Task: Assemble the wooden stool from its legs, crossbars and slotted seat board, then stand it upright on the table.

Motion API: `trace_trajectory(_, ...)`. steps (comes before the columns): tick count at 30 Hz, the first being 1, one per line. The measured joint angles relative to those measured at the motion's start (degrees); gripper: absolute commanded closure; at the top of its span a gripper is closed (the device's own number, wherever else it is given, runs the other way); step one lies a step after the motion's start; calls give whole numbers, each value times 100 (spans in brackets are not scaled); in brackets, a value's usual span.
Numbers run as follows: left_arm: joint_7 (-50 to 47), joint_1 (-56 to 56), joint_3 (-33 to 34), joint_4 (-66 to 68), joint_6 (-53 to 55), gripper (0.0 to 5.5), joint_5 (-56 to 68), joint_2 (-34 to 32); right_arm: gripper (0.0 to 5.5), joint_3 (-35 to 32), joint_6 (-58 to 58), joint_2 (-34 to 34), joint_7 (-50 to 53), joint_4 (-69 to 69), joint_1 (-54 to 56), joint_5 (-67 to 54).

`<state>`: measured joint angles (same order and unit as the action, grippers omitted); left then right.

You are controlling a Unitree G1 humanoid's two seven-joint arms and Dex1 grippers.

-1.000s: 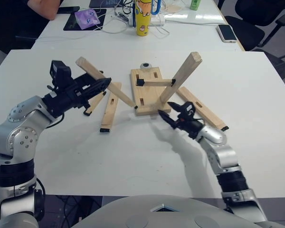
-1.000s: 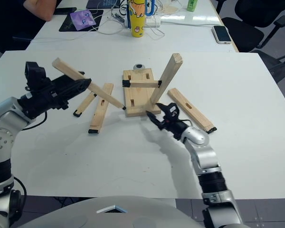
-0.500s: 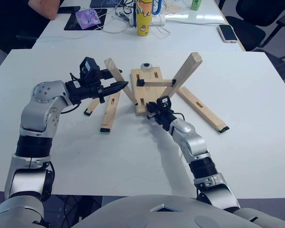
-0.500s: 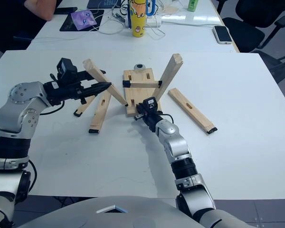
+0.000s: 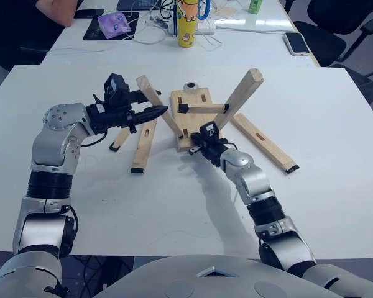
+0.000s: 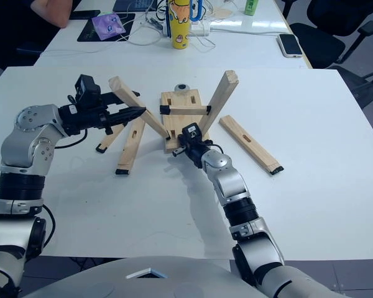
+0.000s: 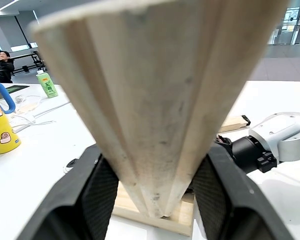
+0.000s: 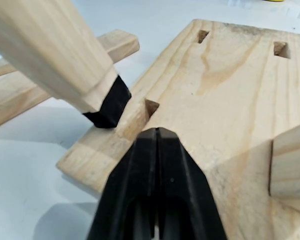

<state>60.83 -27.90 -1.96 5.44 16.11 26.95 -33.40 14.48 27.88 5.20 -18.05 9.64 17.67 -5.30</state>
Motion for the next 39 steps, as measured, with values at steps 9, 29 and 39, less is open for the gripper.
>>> trace_trajectory(9,53,6,105,-57,54,343,-7,-105,550,288,200,344,-210,-263,24,67)
trace_trajectory(29,-283,364,614,-556,357,343,59,-132,550,42,1286,-93,-106,-645,120,-300)
trace_trajectory(39,-505,540,642,-657,380,343,106,25,550,-69,1409,-450,331,-21,658,-163)
